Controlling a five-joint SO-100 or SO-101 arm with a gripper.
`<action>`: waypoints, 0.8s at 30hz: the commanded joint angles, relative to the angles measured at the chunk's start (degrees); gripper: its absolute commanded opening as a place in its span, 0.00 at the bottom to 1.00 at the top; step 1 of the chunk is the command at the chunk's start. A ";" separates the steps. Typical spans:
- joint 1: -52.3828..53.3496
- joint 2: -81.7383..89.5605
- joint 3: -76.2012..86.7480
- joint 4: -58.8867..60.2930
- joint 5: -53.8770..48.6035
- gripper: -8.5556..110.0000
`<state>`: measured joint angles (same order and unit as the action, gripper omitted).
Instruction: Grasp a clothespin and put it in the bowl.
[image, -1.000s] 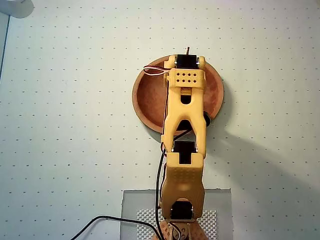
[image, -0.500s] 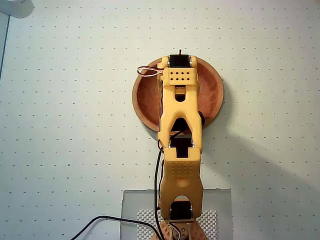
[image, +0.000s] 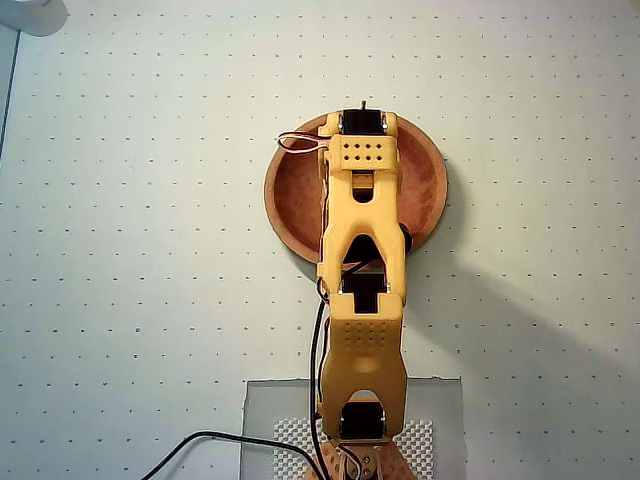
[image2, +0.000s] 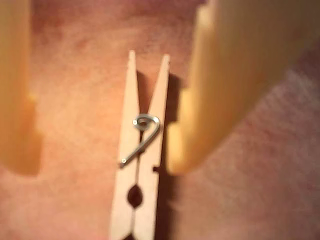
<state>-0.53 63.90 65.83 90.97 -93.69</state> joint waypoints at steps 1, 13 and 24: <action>0.26 10.72 -3.52 0.70 -0.09 0.21; -0.18 34.28 -0.62 4.92 0.09 0.09; 0.35 53.26 8.00 7.91 0.44 0.04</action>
<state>-0.53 109.69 73.12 98.53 -93.69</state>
